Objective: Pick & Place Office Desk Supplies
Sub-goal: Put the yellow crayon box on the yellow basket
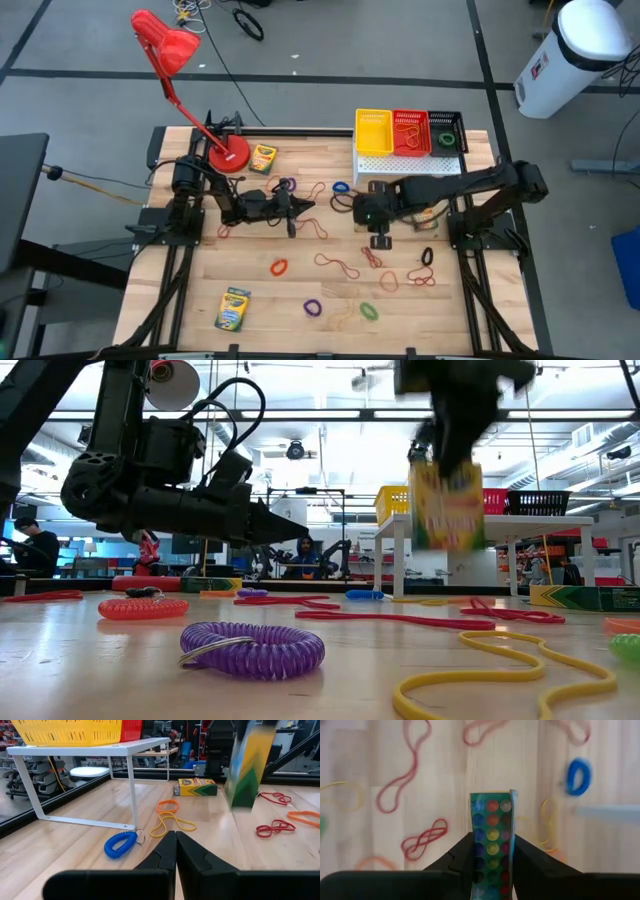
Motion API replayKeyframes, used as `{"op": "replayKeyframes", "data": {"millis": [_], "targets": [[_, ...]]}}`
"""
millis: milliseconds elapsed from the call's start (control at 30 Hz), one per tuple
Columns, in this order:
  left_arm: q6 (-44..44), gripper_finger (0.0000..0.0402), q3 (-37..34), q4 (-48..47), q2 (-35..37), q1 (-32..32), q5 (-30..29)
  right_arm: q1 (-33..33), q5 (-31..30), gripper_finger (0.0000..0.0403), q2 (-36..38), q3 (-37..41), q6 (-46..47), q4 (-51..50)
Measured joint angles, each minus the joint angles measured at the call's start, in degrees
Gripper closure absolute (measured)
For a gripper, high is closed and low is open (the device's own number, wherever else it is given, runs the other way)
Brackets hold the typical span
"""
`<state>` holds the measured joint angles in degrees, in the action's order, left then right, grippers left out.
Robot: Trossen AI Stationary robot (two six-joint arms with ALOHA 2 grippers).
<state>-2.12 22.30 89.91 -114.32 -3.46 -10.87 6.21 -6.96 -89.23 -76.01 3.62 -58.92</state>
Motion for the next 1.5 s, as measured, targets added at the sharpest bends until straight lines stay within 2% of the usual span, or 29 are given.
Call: {"op": "replayKeyframes", "data": {"millis": [233,333,433,500,633,800,1100,1500], "targets": [[1.13,0.0393,0.0,-0.02,0.0,0.07,0.42,-7.65,0.1,0.0294,0.1,-22.62,-13.34,-16.33],[1.24,0.0393,-0.01,-0.03,0.0,0.05,0.42,-13.02,-0.01,0.0293,0.2,-30.39,-19.91,-20.35],[1.43,0.0393,0.01,-0.02,0.0,0.07,0.42,-20.69,-1.53,0.0293,0.2,-34.91,-26.25,-20.01],[1.58,0.0393,0.0,-0.02,0.0,0.04,0.42,-26.54,-1.8,0.0293,0.07,-35.79,-30.46,-17.89],[1.32,0.0393,-0.01,-0.02,-0.02,0.04,0.42,-36.77,2.11,0.0293,-1.9,-35.67,-37.85,-14.55],[1.22,0.0393,-0.01,-0.04,-0.02,0.02,0.42,-44.31,8.71,0.0293,-6.78,-35.59,-41.7,-13.58],[1.06,0.0393,0.0,-0.15,-0.02,0.02,0.44,-47.04,9.86,0.0293,-12.89,-35.56,-45.28,-12.84],[1.06,0.0393,-0.01,-0.26,-0.02,0.04,0.48,-49.35,9.46,0.0293,-14.32,-34.02,-46.58,-11.82]]}}
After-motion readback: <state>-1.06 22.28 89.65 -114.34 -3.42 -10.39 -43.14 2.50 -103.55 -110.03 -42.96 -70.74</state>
